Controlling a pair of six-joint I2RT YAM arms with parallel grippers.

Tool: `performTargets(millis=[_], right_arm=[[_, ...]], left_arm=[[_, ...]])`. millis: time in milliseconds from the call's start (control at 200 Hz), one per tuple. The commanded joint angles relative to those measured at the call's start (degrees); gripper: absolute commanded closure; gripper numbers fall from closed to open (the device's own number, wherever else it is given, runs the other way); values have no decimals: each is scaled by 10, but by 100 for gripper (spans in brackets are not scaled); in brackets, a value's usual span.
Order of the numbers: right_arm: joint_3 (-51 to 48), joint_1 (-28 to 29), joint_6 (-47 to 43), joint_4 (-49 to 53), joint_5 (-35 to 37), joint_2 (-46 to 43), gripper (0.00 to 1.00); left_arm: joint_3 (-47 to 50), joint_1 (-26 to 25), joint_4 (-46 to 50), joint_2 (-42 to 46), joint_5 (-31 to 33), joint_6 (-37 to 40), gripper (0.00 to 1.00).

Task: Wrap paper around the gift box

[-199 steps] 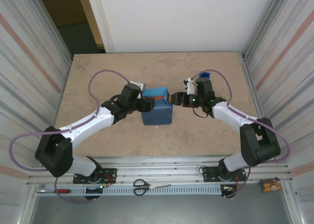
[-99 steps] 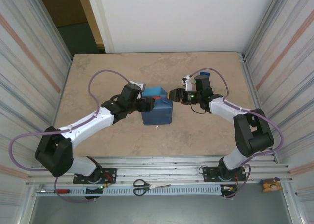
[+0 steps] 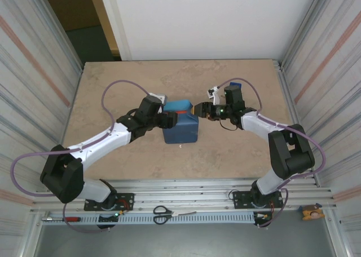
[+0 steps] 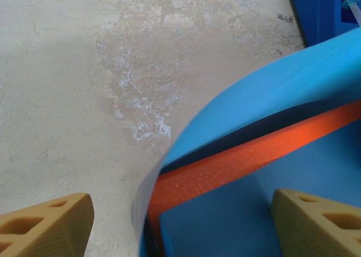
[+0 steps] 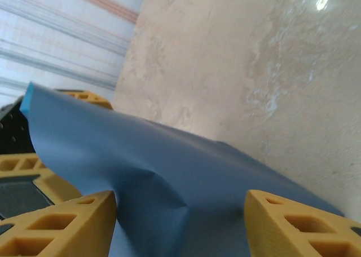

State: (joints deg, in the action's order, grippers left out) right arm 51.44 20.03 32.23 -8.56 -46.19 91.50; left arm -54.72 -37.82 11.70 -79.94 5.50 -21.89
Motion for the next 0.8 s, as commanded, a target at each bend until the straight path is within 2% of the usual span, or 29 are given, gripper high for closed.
performTargets(millis=[0,316,556,797], right_arm=[[-9,7,-26,13,-21,14,39],[-7,7,-75,76,-53,30,38],[-11,14,-89,102,11,26,36],[-13,36,-95,105,72,24,35]], left_arm=[[18,4,33,-7,-2,1,18],[8,13,29,-10,-25,-6,18],[-10,22,45,-1,-51,-16,17],[-43,39,81,71,-62,-23,11]])
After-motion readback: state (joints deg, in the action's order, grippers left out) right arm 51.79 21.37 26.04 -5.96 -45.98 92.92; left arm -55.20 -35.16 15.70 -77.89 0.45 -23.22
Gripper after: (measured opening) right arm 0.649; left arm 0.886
